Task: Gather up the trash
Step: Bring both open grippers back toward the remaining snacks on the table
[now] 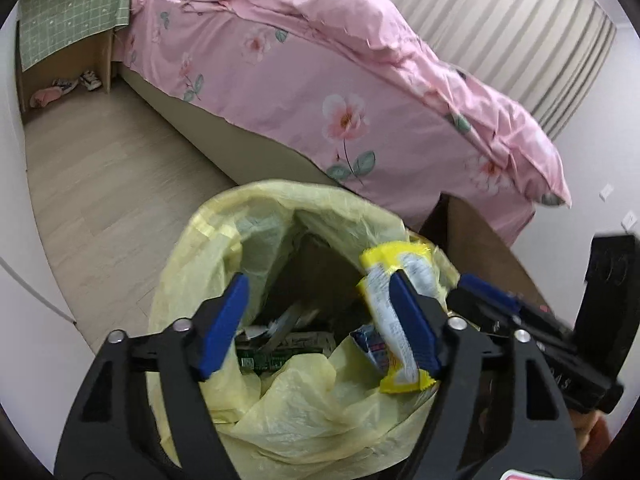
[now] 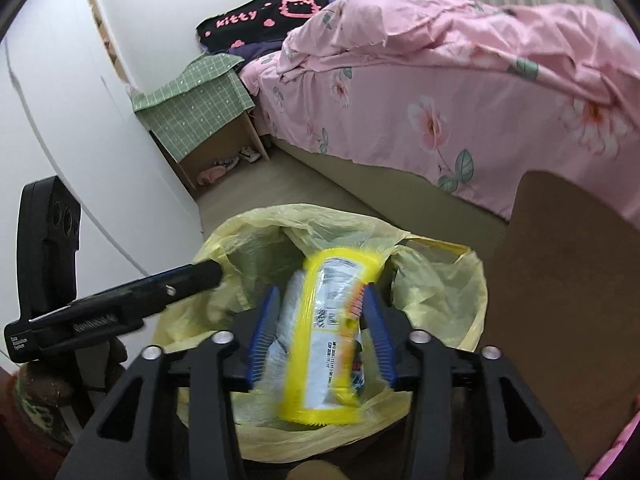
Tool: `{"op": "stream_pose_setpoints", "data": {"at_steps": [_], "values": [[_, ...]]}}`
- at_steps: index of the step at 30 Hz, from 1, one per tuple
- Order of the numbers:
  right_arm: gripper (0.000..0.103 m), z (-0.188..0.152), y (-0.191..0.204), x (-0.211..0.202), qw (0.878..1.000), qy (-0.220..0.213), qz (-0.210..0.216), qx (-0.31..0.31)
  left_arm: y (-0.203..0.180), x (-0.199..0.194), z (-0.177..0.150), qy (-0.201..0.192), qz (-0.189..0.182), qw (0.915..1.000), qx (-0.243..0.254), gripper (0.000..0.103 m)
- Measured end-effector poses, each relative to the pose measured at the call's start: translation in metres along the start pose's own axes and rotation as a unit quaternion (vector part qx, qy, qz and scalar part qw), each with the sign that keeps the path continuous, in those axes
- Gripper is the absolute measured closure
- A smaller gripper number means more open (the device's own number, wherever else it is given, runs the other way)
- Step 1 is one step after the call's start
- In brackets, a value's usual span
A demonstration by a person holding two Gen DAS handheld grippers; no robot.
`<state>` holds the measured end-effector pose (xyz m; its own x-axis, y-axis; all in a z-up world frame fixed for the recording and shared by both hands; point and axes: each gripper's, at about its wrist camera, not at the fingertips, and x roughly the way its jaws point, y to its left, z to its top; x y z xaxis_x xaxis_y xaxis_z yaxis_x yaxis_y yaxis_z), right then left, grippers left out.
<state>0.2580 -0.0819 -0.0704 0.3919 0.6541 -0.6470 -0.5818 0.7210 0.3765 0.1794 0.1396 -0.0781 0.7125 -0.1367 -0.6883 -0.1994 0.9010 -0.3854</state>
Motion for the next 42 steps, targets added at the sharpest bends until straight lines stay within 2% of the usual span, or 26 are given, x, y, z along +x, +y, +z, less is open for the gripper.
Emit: {"op": "stream_pose_setpoints", "data": {"at_steps": [5, 10, 14, 15, 17, 20, 23, 27, 33, 38, 42], "values": [[0.056, -0.002, 0.004, -0.017, 1.0, -0.013, -0.015, 0.001, -0.001, -0.012, 0.003, -0.014, 0.016, 0.9998, -0.003, 0.032], [0.055, -0.012, 0.002, -0.058, 0.997, -0.033, -0.066, -0.003, -0.015, -0.023, 0.0, -0.02, 0.002, 0.9997, 0.015, 0.032], [0.055, -0.033, -0.007, -0.107, 0.991, -0.059, -0.119, -0.008, -0.04, -0.033, -0.007, -0.024, -0.019, 0.9987, 0.042, 0.032], [0.054, -0.043, -0.009, -0.126, 0.987, -0.066, -0.144, -0.012, -0.046, -0.034, -0.009, -0.024, -0.027, 0.9982, 0.048, 0.032], [0.049, -0.056, -0.015, -0.149, 0.983, -0.075, -0.168, -0.015, -0.063, -0.035, -0.015, -0.015, -0.05, 0.9967, 0.063, 0.031], [0.046, -0.081, -0.029, -0.188, 0.976, -0.08, -0.201, -0.001, -0.095, -0.032, -0.028, 0.009, -0.08, 0.9926, 0.092, 0.031], [0.046, -0.109, -0.045, -0.22, 0.969, -0.066, -0.236, 0.013, -0.133, -0.031, -0.044, 0.025, -0.102, 0.9847, 0.139, 0.031], [0.046, -0.152, -0.064, -0.265, 0.944, -0.077, -0.32, 0.029, -0.181, -0.031, -0.069, 0.045, -0.148, 0.9688, 0.194, 0.031], [0.046, -0.193, -0.096, -0.302, 0.928, -0.078, -0.357, 0.076, -0.238, -0.025, -0.106, 0.068, -0.196, 0.9417, 0.265, 0.031], [0.046, -0.208, -0.115, -0.312, 0.921, -0.076, -0.367, 0.103, -0.261, -0.019, -0.126, 0.079, -0.21, 0.933, 0.281, 0.031], [0.046, -0.211, -0.139, -0.315, 0.923, -0.095, -0.35, 0.129, -0.267, -0.016, -0.135, 0.081, -0.21, 0.9294, 0.293, 0.031]]}}
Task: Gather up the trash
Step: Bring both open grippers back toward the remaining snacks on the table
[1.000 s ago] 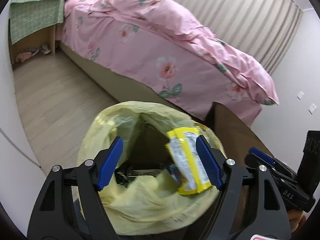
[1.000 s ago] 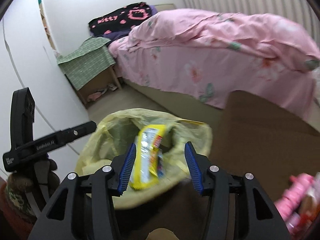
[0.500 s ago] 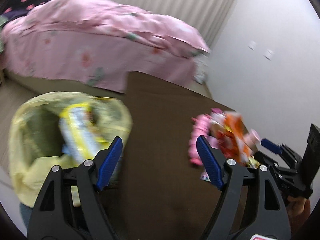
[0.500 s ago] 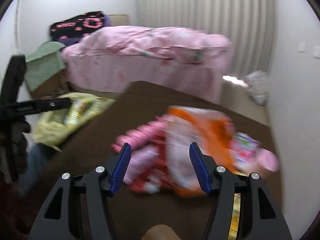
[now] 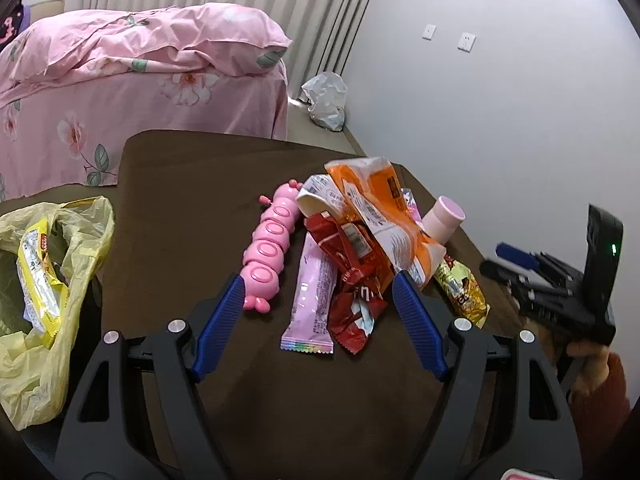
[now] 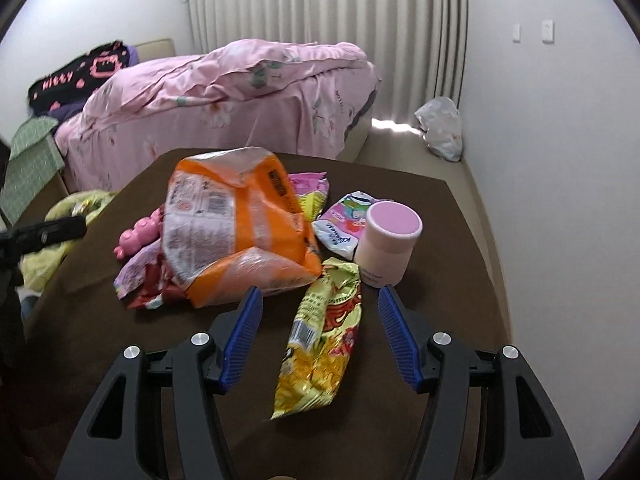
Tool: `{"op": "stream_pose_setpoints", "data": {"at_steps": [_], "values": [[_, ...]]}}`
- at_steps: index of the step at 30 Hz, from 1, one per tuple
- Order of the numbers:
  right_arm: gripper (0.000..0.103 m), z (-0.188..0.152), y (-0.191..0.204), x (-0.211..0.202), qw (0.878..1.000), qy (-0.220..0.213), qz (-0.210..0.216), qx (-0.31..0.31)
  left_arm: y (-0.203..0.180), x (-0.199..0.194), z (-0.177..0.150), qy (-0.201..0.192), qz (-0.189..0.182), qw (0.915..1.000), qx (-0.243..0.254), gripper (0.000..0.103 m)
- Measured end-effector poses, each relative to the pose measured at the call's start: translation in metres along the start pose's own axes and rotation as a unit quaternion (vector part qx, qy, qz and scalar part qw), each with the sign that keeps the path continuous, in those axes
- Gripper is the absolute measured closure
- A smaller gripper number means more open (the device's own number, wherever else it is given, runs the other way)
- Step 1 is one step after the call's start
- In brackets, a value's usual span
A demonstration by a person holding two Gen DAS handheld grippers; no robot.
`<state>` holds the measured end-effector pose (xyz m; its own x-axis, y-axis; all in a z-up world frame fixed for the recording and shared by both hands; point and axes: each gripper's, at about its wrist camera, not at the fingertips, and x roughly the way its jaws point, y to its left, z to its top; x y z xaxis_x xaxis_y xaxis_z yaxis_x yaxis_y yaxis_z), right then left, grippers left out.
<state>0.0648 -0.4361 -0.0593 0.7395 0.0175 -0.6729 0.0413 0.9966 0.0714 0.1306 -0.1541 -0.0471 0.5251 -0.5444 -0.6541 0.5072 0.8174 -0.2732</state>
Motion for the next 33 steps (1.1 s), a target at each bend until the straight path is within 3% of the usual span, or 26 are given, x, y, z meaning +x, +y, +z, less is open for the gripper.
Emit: {"op": "stream_pose_setpoints", "data": {"at_steps": [3, 8, 11, 15, 18, 21, 25, 33], "values": [[0.046, 0.005, -0.005, 0.019, 1.0, 0.014, 0.005, 0.018, -0.001, 0.004, -0.004, 0.005, 0.004, 1.0, 0.0, 0.031], [0.046, -0.003, -0.006, 0.054, 0.998, 0.055, -0.026, 0.033, 0.002, 0.005, -0.013, 0.017, 0.008, 0.9998, 0.01, 0.031], [0.056, -0.018, -0.011, 0.064, 0.993, 0.101, 0.013, 0.063, 0.005, 0.006, -0.016, 0.022, 0.011, 0.9995, 0.018, 0.032], [0.058, -0.034, 0.007, 0.053, 0.994, 0.106, 0.012, 0.02, 0.008, 0.012, -0.014, 0.03, -0.007, 0.9995, 0.007, 0.033], [0.058, -0.046, 0.018, 0.039, 0.994, 0.108, 0.028, 0.005, -0.003, 0.026, -0.012, 0.054, -0.011, 0.998, 0.031, 0.039], [0.058, -0.054, 0.022, 0.03, 0.994, 0.108, 0.03, 0.002, -0.018, 0.047, -0.01, 0.077, 0.01, 0.9944, 0.071, 0.045], [0.058, -0.062, 0.021, 0.022, 0.994, 0.107, 0.031, 0.002, -0.026, 0.072, -0.015, 0.114, 0.043, 0.9878, 0.097, 0.072], [0.056, -0.065, 0.021, 0.018, 0.994, 0.102, 0.029, 0.001, -0.004, 0.043, -0.034, 0.12, 0.036, 0.9906, 0.054, 0.077]]}}
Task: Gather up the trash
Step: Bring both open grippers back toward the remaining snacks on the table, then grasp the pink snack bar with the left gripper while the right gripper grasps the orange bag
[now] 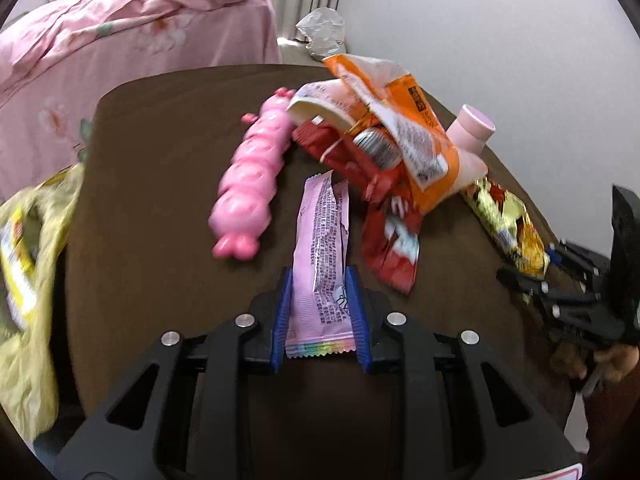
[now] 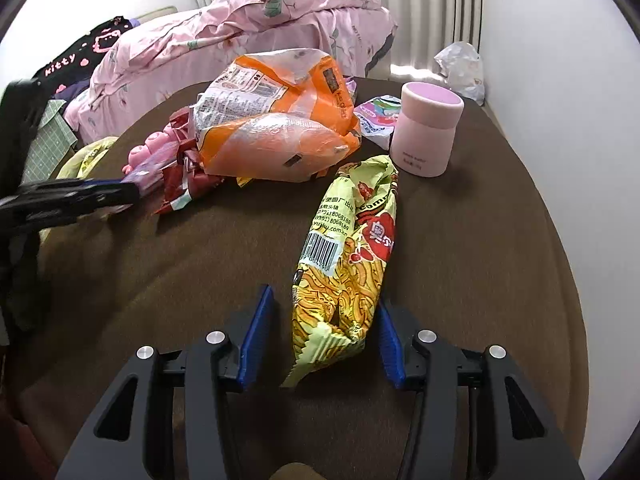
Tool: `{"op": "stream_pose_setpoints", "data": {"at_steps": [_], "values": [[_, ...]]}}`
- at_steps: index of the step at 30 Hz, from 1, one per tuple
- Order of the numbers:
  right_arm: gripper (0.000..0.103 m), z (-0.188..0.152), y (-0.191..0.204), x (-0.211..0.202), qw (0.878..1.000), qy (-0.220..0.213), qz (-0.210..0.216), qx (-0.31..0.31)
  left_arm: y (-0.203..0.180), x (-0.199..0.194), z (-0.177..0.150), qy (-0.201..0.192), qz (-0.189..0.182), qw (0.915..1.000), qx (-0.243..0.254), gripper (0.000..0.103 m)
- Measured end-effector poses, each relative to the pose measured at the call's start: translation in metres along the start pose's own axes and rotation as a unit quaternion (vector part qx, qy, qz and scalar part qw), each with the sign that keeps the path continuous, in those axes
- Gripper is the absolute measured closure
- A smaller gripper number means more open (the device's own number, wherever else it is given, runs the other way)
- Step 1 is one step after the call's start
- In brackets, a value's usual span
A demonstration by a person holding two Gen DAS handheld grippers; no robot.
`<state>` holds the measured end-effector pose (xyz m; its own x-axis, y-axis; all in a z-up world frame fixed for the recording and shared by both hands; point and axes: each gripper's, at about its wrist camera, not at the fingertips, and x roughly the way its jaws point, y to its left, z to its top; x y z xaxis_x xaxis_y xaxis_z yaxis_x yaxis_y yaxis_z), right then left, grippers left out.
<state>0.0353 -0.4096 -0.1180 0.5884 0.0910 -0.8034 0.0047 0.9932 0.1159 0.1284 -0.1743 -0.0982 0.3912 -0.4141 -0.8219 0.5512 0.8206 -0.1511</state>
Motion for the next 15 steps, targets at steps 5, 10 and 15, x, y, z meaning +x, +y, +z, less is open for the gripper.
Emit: {"op": "stream_pose_setpoints", "data": {"at_steps": [5, 10, 15], "values": [[0.056, -0.001, 0.001, -0.005, 1.0, 0.013, -0.013, -0.001, 0.015, -0.03, -0.029, 0.007, 0.011, 0.9997, -0.02, 0.077], [0.056, 0.006, 0.007, -0.045, 0.996, -0.064, -0.049, -0.024, 0.028, -0.051, -0.038, -0.013, -0.003, 0.9986, -0.051, 0.072], [0.056, 0.051, 0.016, -0.057, 0.993, -0.107, 0.006, -0.042, 0.024, -0.056, -0.033, -0.036, -0.014, 0.998, -0.049, 0.057]]}}
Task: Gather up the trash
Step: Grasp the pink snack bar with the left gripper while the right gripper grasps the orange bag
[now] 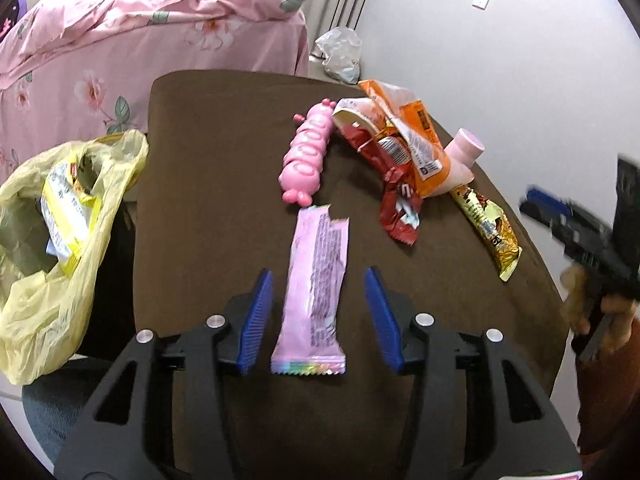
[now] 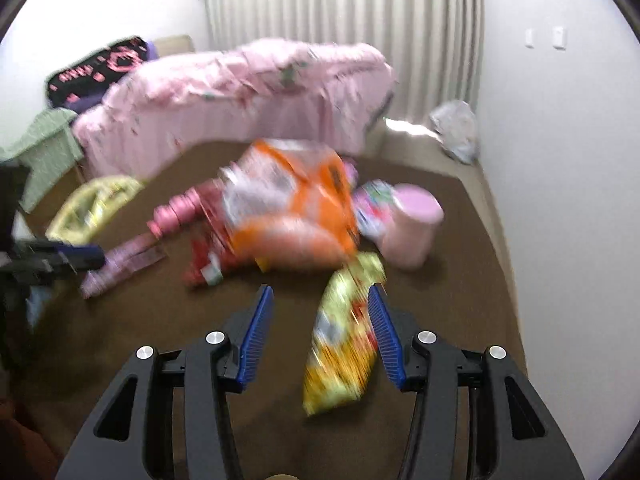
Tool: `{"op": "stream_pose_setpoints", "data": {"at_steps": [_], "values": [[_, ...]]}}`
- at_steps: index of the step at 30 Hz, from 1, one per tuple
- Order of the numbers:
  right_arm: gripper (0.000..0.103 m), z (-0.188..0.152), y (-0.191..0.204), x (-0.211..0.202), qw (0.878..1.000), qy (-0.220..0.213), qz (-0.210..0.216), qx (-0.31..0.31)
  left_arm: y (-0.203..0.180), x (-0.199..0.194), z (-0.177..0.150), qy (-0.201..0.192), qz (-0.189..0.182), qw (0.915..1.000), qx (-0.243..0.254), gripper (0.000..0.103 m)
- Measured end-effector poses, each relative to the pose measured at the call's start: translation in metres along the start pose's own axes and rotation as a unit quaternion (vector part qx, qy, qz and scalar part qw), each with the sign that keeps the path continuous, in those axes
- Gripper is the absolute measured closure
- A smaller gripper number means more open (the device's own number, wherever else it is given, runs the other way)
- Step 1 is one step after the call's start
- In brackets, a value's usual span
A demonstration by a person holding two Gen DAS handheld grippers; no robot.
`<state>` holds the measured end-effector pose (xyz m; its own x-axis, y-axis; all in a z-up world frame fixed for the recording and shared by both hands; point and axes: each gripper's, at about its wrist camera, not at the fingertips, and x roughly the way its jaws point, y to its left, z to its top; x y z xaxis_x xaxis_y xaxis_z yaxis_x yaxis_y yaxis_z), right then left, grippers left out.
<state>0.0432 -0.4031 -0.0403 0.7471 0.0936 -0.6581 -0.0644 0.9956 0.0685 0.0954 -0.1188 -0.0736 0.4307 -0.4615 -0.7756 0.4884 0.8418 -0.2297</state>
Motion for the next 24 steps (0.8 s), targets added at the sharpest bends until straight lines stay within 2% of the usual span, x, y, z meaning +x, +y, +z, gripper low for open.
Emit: {"op": "stream_pose_setpoints", "data": {"at_steps": [4, 6, 9, 12, 16, 18, 20, 21, 24], "values": [[0.056, 0.042, 0.001, 0.048, 1.0, 0.002, 0.024, 0.008, -0.002, -0.003, 0.001, -0.006, -0.006, 1.0, 0.0, 0.057], [0.056, 0.054, -0.003, 0.087, 0.998, 0.035, 0.046, 0.027, -0.001, -0.005, 0.0, -0.009, -0.007, 0.9999, -0.003, 0.057], [0.056, 0.059, -0.002, 0.133, 0.993, 0.093, 0.051, 0.042, 0.007, -0.01, 0.0, -0.018, -0.009, 0.9997, -0.012, 0.056], [0.056, 0.059, 0.003, 0.142, 0.993, 0.093, 0.061, 0.038, 0.016, -0.016, 0.0, -0.032, -0.008, 0.9993, -0.019, 0.055], [0.056, 0.046, 0.007, 0.15, 0.989, 0.125, 0.075, 0.029, 0.023, -0.018, 0.0, -0.038, -0.014, 0.9986, -0.034, 0.053], [0.061, 0.04, 0.012, 0.143, 0.99, 0.122, 0.069, 0.011, 0.025, -0.016, -0.001, -0.036, -0.017, 0.9985, -0.036, 0.053], [0.094, 0.036, 0.013, 0.133, 0.991, 0.118, 0.067, 0.009, 0.024, -0.014, -0.002, -0.033, -0.02, 0.9986, -0.037, 0.053], [0.1, 0.033, 0.011, 0.128, 0.99, 0.116, 0.074, 0.014, 0.024, -0.013, -0.003, -0.031, -0.021, 0.9986, -0.037, 0.053], [0.101, 0.027, 0.009, 0.101, 0.992, 0.099, 0.071, 0.016, 0.023, -0.013, -0.005, -0.031, -0.022, 0.9987, -0.034, 0.053]]}}
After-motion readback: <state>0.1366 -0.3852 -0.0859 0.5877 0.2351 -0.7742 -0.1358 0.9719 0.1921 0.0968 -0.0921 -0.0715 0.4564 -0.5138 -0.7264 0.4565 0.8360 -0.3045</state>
